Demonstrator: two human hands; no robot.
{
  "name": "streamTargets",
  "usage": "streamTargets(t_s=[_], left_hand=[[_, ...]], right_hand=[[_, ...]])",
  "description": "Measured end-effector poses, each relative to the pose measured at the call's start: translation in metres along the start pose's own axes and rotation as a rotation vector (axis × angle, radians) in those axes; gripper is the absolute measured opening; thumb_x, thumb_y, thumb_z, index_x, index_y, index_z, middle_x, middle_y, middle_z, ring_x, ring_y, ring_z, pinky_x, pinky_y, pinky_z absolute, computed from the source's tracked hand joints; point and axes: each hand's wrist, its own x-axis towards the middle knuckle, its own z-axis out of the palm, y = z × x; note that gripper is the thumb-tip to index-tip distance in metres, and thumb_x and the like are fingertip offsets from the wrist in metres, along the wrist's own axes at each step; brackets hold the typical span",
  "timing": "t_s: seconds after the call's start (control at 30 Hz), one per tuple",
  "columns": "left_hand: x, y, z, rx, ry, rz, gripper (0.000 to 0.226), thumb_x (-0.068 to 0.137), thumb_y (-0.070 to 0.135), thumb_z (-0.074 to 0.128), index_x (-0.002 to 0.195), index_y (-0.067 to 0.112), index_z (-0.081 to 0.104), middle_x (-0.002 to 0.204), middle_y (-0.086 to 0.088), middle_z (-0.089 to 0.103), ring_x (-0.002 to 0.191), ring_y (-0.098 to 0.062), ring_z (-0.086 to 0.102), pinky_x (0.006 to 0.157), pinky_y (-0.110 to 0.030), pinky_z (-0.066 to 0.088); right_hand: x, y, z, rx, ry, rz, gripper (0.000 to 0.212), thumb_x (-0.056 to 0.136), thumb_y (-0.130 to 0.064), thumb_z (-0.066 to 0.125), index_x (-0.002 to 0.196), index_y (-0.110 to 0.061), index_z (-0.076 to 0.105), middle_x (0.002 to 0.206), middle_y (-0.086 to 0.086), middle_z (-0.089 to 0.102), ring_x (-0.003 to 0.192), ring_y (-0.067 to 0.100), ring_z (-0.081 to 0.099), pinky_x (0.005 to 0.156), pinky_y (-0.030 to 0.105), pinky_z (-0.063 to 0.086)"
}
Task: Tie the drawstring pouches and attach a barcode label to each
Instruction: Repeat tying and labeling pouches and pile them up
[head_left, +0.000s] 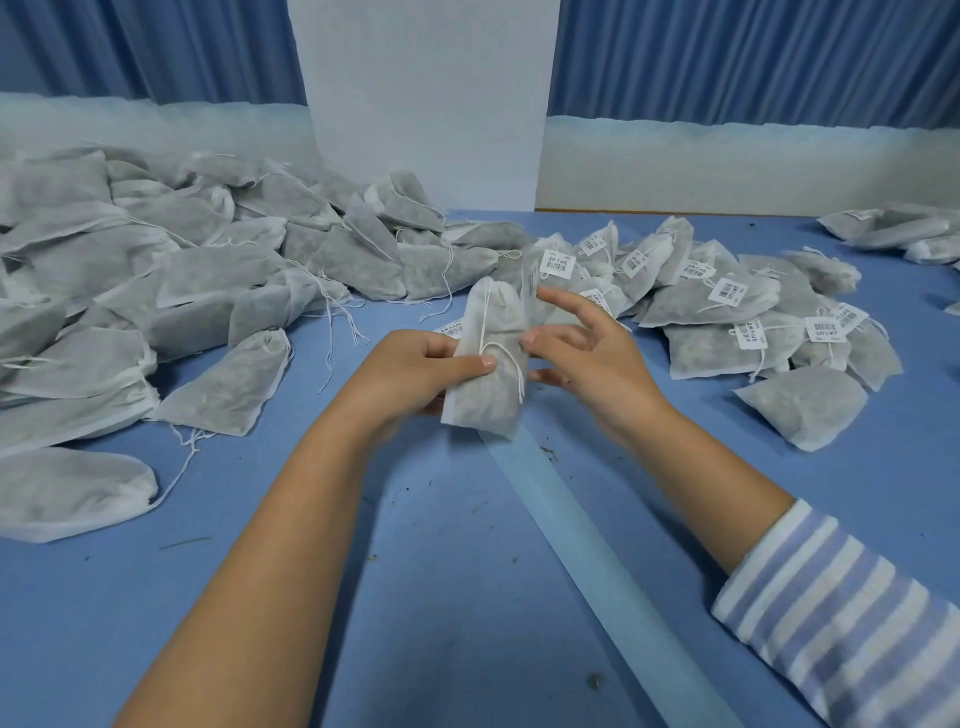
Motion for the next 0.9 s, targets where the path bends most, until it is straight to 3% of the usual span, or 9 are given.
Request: streamTargets(t_s=[0.2, 0.3, 0.43, 0.5, 0.7, 0.9], left_hand=[[0.004, -0.004, -0.002, 0.045, 0.063, 0.000, 0.028, 0.080, 0.024, 0.081, 0.085, -0.003, 0.071, 0.070, -0.003, 0.066, 0.061, -0.011, 0.061, 0.057, -0.020, 0.052], [0.004, -0.005, 0.000, 0.040, 0.061, 0.005, 0.016, 0.080, 0.020, 0.081, 0.082, 0.006, 0.075, 0.065, 0.004, 0.070, 0.056, -0.006, 0.064, 0.051, -0.016, 0.049], [0.002, -0.004, 0.000, 0.025, 0.042, 0.022, 0.015, 0.078, 0.023, 0.082, 0.087, 0.011, 0.078, 0.073, 0.002, 0.074, 0.061, -0.006, 0.068, 0.052, -0.016, 0.050], [0.000, -0.002, 0.001, 0.018, 0.019, 0.032, 0.019, 0.076, 0.026, 0.083, 0.088, 0.012, 0.078, 0.074, 0.002, 0.074, 0.062, -0.004, 0.067, 0.052, -0.016, 0.050], [-0.005, 0.002, 0.002, -0.019, -0.061, 0.039, 0.024, 0.078, 0.022, 0.082, 0.097, 0.008, 0.078, 0.091, -0.008, 0.077, 0.074, -0.009, 0.073, 0.058, -0.017, 0.053], [-0.005, 0.003, 0.002, -0.042, -0.132, 0.041, 0.025, 0.077, 0.014, 0.082, 0.101, 0.010, 0.076, 0.095, -0.006, 0.078, 0.089, -0.017, 0.075, 0.068, -0.021, 0.058]], right_hand=[[-0.003, -0.008, 0.001, -0.056, 0.068, -0.018, 0.006, 0.086, -0.020, 0.073, 0.087, -0.026, 0.072, 0.083, -0.006, 0.067, 0.079, 0.007, 0.061, 0.070, 0.024, 0.052], [-0.004, -0.009, 0.003, -0.073, 0.003, 0.006, 0.012, 0.085, -0.019, 0.073, 0.074, -0.026, 0.073, 0.083, -0.008, 0.070, 0.082, 0.008, 0.061, 0.072, 0.026, 0.050], [-0.005, -0.012, 0.003, -0.043, -0.106, 0.086, 0.007, 0.075, -0.025, 0.072, 0.069, -0.025, 0.076, 0.079, -0.006, 0.069, 0.074, 0.005, 0.058, 0.066, 0.023, 0.046], [-0.005, -0.011, 0.003, -0.076, -0.133, 0.111, 0.010, 0.080, -0.022, 0.072, 0.070, -0.024, 0.076, 0.079, -0.006, 0.070, 0.070, 0.003, 0.058, 0.067, 0.024, 0.044], [-0.004, -0.007, 0.003, -0.154, -0.070, 0.117, 0.012, 0.085, -0.019, 0.072, 0.073, -0.022, 0.072, 0.077, -0.011, 0.071, 0.071, 0.001, 0.060, 0.066, 0.022, 0.047], [-0.005, -0.006, 0.007, -0.150, -0.006, 0.083, 0.013, 0.082, -0.016, 0.076, 0.071, -0.020, 0.070, 0.077, -0.005, 0.072, 0.067, 0.002, 0.062, 0.060, 0.016, 0.049]])
